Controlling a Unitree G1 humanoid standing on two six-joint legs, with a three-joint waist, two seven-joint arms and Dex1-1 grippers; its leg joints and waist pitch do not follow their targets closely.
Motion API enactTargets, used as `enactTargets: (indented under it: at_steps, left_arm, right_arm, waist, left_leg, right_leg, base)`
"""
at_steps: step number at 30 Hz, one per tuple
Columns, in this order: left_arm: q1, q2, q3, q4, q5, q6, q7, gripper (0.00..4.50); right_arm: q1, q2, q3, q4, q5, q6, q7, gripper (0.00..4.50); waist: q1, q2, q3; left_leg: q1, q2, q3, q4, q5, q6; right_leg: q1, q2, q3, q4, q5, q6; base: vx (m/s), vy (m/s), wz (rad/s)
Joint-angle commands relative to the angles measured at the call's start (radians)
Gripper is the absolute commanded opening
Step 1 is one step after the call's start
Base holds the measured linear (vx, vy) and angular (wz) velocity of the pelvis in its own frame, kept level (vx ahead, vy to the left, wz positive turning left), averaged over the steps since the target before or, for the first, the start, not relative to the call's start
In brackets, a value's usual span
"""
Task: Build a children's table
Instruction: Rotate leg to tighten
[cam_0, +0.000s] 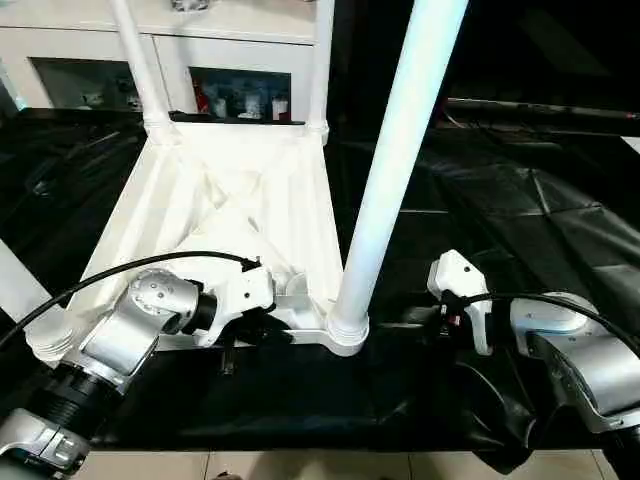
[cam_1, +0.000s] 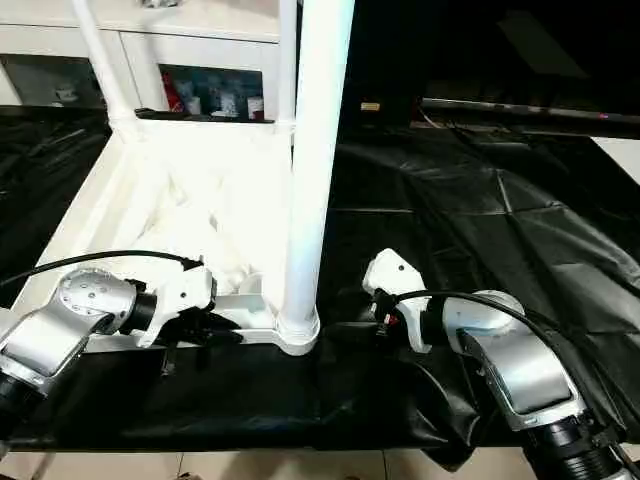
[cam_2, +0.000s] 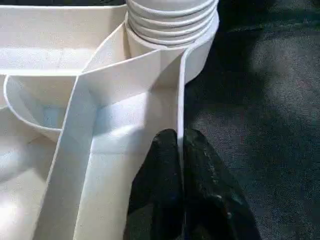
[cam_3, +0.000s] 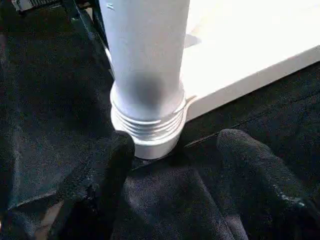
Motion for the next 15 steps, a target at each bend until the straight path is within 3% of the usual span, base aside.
enactTargets:
  at_steps: [1, 6, 10, 11, 13, 15]
  left_arm:
    - [0.0, -0.01, 0.008, 0.001, 0.002, -0.002, 0.011, 0.05]
    - [0.004, -0.026, 0.034, 0.0, -0.033, 0.001, 0.011, 0.05]
    - [-0.006, -0.047, 0.049, 0.042, -0.001, -0.001, 0.084, 0.05]
    - [-0.011, -0.059, 0.049, 0.065, 0.021, -0.012, 0.122, 0.05]
    - [-0.011, -0.07, 0.054, 0.072, 0.02, -0.008, 0.137, 0.05]
    - [-0.003, -0.089, 0.062, 0.057, 0.004, 0.033, 0.145, 0.05]
  right_arm:
    - [-0.011, -0.005, -0.001, -0.006, 0.002, -0.003, -0.005, 3.09]
    - [0.005, -0.003, 0.001, -0.002, 0.002, -0.009, -0.01, 3.09]
    - [-0.003, 0.046, -0.021, 0.057, -0.02, -0.041, -0.093, 3.09]
    - [-0.014, 0.08, -0.035, 0.097, -0.033, -0.055, -0.149, 3.09]
    - [-0.019, 0.098, -0.044, 0.115, -0.031, -0.054, -0.17, 3.09]
    - [-0.018, 0.121, -0.042, 0.123, -0.013, -0.052, -0.166, 3.09]
  waist:
    - [0.001, 0.016, -0.065]
    - [0.002, 0.015, -0.065]
    - [0.001, 0.017, -0.065]
    - [-0.002, 0.017, -0.063]
    - [-0.002, 0.01, -0.064]
    - [-0.006, 0.015, -0.064]
  left_leg:
    - [0.001, -0.021, 0.019, -0.066, -0.239, -0.007]
    - [0.0, -0.022, 0.019, -0.065, -0.238, -0.006]
    - [-0.001, -0.022, 0.019, -0.065, -0.238, -0.006]
    - [-0.001, -0.024, 0.021, -0.064, -0.24, -0.011]
    - [-0.001, -0.027, 0.021, -0.064, -0.251, -0.017]
    - [-0.003, -0.026, 0.018, -0.066, -0.255, -0.015]
  right_leg:
    - [0.056, -0.041, 0.031, -0.08, -0.237, -0.173]
    - [0.057, -0.041, 0.031, -0.08, -0.23, -0.177]
    - [0.056, -0.04, 0.03, -0.08, -0.225, -0.179]
    - [0.051, -0.041, 0.03, -0.084, -0.243, -0.177]
    - [0.055, -0.041, 0.028, -0.087, -0.29, -0.162]
    - [0.056, -0.042, 0.028, -0.088, -0.313, -0.148]
  base:
    - [0.0, 0.0, 0.0]
    - [0.0, 0.0, 0.0]
    - [0.0, 0.0, 0.0]
    - [0.0, 0.0, 0.0]
    - [0.0, 0.0, 0.0]
    - [0.0, 0.0, 0.0]
